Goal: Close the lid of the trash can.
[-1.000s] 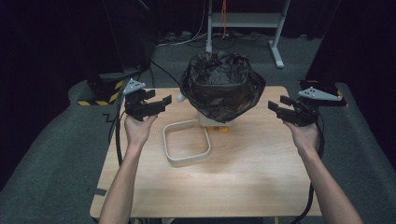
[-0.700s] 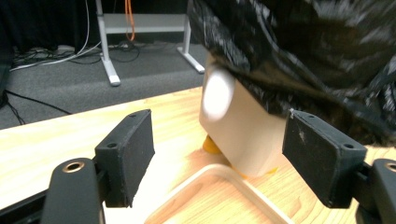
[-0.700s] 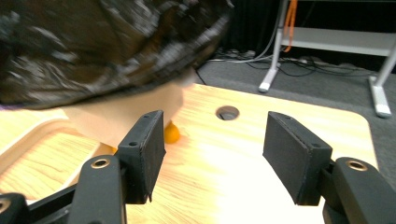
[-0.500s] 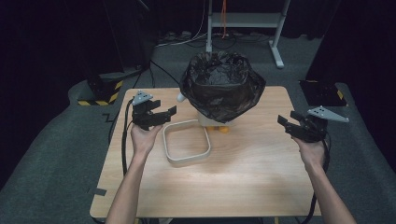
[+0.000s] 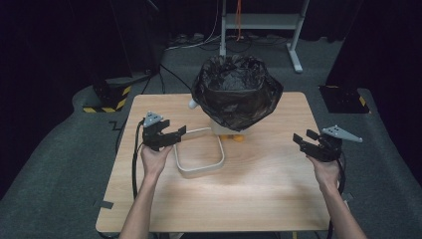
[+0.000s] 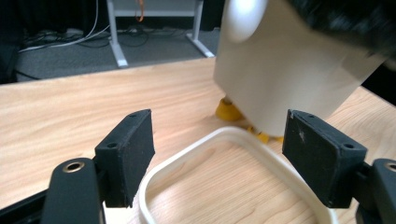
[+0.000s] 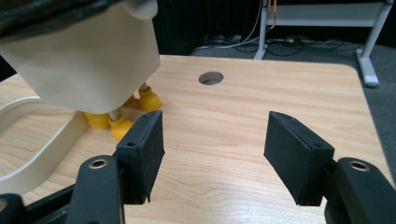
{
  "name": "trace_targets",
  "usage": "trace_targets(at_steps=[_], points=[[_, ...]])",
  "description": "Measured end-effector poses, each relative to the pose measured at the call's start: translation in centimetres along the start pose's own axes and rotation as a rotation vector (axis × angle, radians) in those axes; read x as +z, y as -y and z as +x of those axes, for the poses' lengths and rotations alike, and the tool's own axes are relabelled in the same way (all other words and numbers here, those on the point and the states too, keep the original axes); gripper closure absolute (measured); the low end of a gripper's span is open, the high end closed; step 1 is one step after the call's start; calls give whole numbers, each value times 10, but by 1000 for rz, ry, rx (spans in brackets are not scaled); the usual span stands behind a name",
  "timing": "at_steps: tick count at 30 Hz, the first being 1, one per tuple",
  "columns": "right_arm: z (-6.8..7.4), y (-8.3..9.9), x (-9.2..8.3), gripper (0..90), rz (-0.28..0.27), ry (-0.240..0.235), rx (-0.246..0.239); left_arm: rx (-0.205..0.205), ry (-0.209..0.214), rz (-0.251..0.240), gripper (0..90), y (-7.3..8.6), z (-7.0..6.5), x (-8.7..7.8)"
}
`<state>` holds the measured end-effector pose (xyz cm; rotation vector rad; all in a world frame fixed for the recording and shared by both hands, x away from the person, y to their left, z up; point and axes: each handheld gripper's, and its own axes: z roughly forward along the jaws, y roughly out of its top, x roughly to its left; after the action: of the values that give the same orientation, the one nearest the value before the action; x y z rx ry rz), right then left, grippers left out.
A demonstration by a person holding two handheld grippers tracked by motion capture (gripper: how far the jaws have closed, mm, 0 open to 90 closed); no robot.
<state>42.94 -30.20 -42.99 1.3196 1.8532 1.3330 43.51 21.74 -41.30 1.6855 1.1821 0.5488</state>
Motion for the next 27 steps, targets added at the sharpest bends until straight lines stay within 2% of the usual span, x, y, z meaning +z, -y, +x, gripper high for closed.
trace_targets(at_steps=[3, 5, 7, 11, 13, 17, 20, 21, 23, 27], points=[[0, 4, 4, 373, 10, 1, 11, -4, -8, 1, 248, 7, 2, 1], [1, 13, 11, 373, 28, 8, 7, -27, -7, 2, 249, 16, 6, 4], [2, 17, 15, 372, 43, 12, 14, -31, -12, 9, 250, 21, 9, 6], [2, 28, 26, 372, 68, 23, 14, -18, -31, 22, 254, 30, 9, 11], [2, 32, 30, 372, 82, 31, 9, -12, -39, 44, 253, 38, 10, 15], [2, 48, 45, 372, 141, 52, -3, -4, -76, 67, 258, 57, 15, 19], [3, 57, 55, 370, 190, 82, -22, -27, -88, 68, 262, 67, 20, 20], [3, 57, 55, 370, 190, 82, -22, -27, -88, 68, 267, 67, 20, 20], [4, 65, 60, 375, 209, 89, -24, -58, -93, 56, 269, 75, 25, 19], [1, 73, 65, 373, 235, 113, -26, -76, -99, 59, 270, 80, 28, 22]])
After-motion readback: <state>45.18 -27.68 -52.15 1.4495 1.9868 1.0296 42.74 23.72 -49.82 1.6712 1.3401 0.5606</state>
